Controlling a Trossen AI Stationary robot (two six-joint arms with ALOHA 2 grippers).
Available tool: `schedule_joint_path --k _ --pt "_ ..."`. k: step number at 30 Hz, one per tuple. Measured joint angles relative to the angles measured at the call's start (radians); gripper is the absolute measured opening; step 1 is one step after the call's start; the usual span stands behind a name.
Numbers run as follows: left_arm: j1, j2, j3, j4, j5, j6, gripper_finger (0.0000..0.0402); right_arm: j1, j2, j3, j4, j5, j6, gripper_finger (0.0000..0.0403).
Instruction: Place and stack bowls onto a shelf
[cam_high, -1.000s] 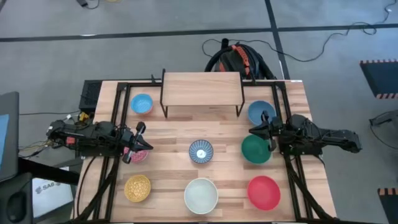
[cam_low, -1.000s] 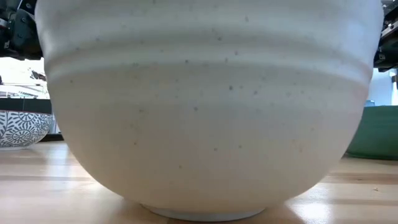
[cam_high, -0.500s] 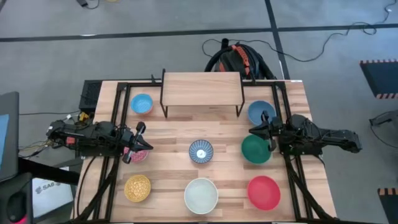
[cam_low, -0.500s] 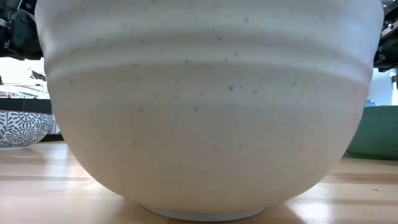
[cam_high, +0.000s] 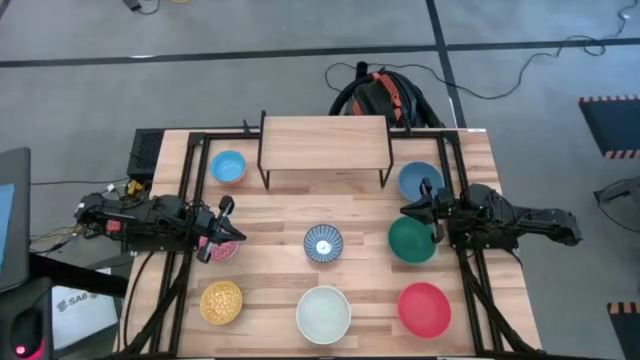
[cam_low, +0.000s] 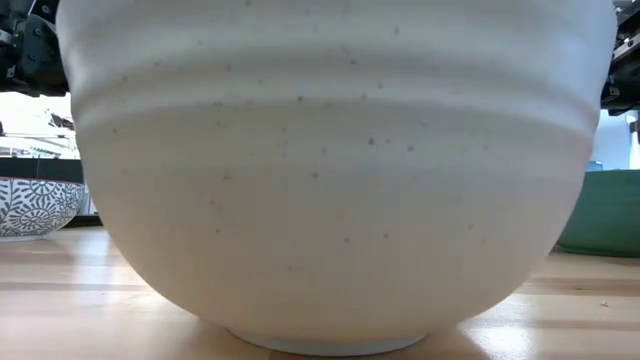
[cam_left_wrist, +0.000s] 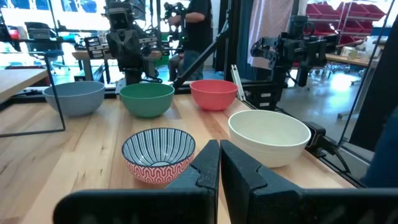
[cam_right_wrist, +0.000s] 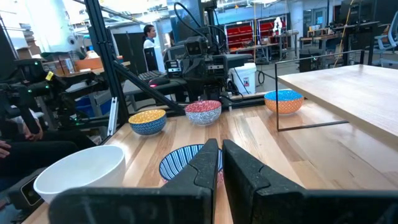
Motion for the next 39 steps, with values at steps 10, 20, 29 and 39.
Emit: schedule_joint_path --k 10,20,29,39 --pt "0.0 0.0 0.0 0.0 -0.008 0.0 0.0 0.0 0.0 0.0 0.0 0.0 0.0 0.0051" --pt "0.0 0.0 0.0 -0.001 -0.008 0.0 0.0 0.0 0.0 0.0 0.0 0.0 0.0 0.0051" --pt "0.0 0.0 0.0 -0.001 -0.008 0.0 0.0 0.0 0.0 0.0 0.0 0.0 0.0 0.0051" --pt "0.0 0.0 0.0 -0.004 -0.044 0.0 0.0 0.0 0.0 0.0 0.0 0.0 0.0 0.0051"
